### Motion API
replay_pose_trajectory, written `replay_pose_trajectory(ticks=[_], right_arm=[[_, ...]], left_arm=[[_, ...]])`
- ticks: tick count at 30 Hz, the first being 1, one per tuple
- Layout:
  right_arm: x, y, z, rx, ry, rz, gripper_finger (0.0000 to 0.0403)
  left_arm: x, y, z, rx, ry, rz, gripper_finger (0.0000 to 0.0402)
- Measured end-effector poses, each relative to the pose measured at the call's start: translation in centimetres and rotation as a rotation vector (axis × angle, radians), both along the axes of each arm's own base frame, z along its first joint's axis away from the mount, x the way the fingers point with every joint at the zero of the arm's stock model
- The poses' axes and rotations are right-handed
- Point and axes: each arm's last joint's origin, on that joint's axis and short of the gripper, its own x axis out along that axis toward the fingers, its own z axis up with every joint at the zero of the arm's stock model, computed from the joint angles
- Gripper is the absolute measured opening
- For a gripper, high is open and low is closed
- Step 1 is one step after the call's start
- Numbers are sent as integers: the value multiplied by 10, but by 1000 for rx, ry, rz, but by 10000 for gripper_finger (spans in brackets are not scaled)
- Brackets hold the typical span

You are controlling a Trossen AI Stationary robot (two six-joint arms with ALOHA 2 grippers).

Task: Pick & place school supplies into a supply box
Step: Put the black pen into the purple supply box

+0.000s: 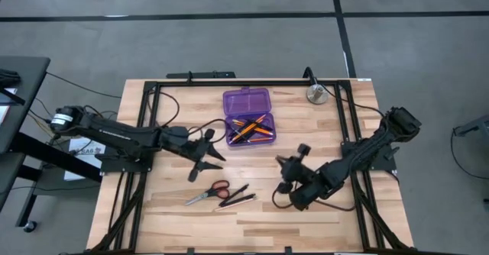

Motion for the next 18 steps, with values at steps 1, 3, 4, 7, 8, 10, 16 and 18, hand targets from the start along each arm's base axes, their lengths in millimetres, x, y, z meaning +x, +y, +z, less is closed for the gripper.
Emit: replay_pose_trajectory(ticks=[1,3,4,7,8,10,16,18], right_arm=[[4,3,1,25,13,51,16],[13,9,4,72,24,173,9],[17,12,7,93,23,243,6],[28,19,15,147,6,450,1],[30,21,17,156,-2,512,1],[34,21,20,158,-4,594,2],[38,5,15,152,64,562,4],[37,-1,10,177,105,514,4]], left_arm=[[3,0,0,0,5,4,131],[7,1,0,0,9,7,131],[9,1,-1,-1,6,6,131],[14,0,-6,-19,31,10,131],[15,-1,-9,-31,45,13,131],[18,-2,-16,-52,80,17,131],[32,-15,-36,-114,125,1,131],[35,-20,-43,-133,148,-3,131]])
